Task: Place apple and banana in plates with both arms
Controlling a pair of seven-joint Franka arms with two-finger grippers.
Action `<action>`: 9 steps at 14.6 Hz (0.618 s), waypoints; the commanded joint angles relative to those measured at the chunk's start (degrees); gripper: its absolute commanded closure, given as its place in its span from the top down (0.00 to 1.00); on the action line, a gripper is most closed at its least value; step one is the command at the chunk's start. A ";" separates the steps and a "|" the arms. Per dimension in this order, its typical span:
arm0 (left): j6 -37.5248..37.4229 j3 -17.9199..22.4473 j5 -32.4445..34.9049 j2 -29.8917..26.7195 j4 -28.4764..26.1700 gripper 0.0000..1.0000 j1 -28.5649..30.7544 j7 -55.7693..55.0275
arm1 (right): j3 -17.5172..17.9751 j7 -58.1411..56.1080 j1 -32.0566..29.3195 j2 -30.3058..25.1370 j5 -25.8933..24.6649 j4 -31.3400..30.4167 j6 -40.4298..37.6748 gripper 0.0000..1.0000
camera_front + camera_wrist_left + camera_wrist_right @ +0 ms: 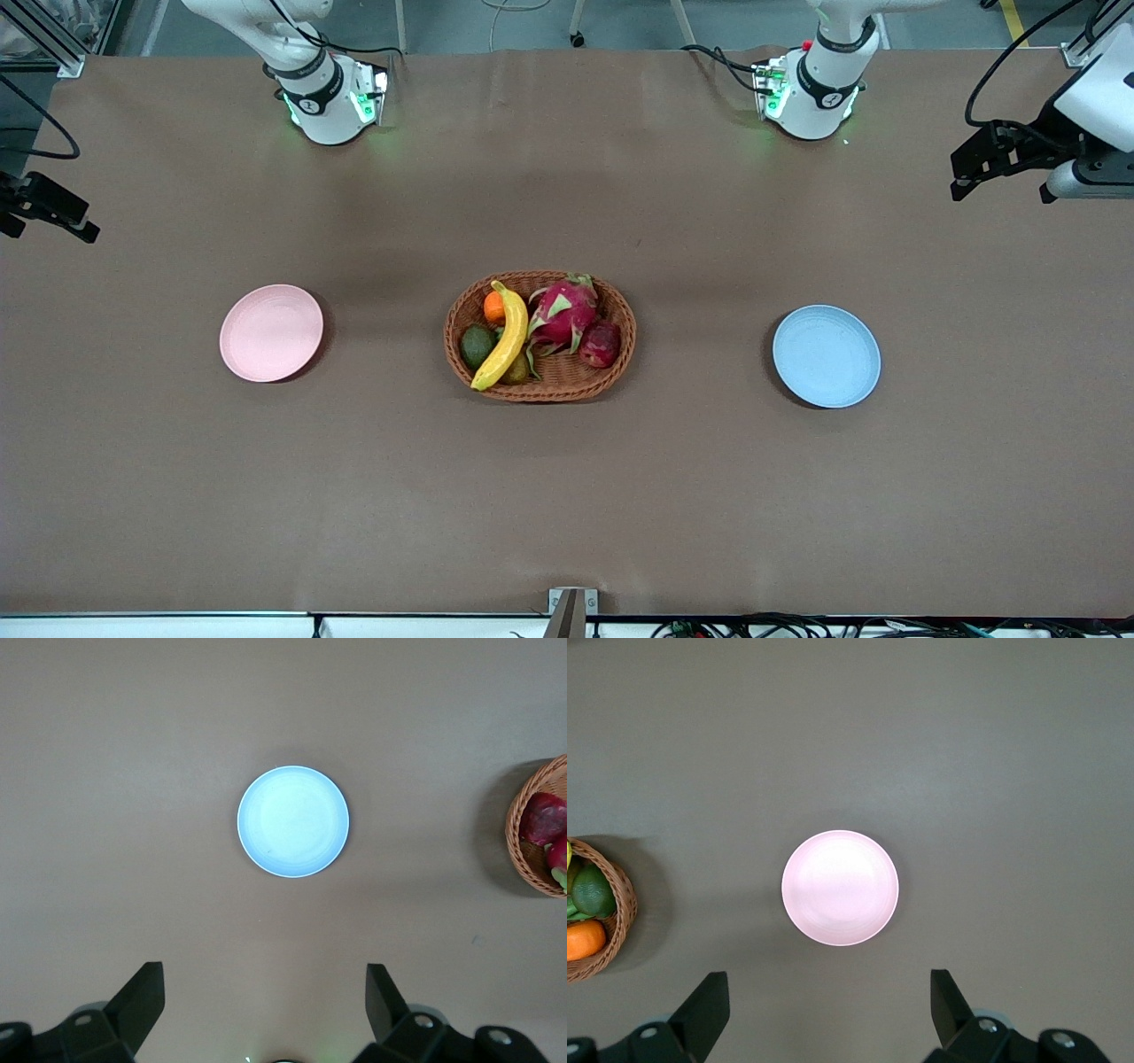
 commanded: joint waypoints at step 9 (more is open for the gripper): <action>1.07 -3.58 0.32 9.03 3.10 1.00 -1.91 -0.63 | 0.36 0.13 -0.20 -0.48 -1.24 0.04 0.10 1.00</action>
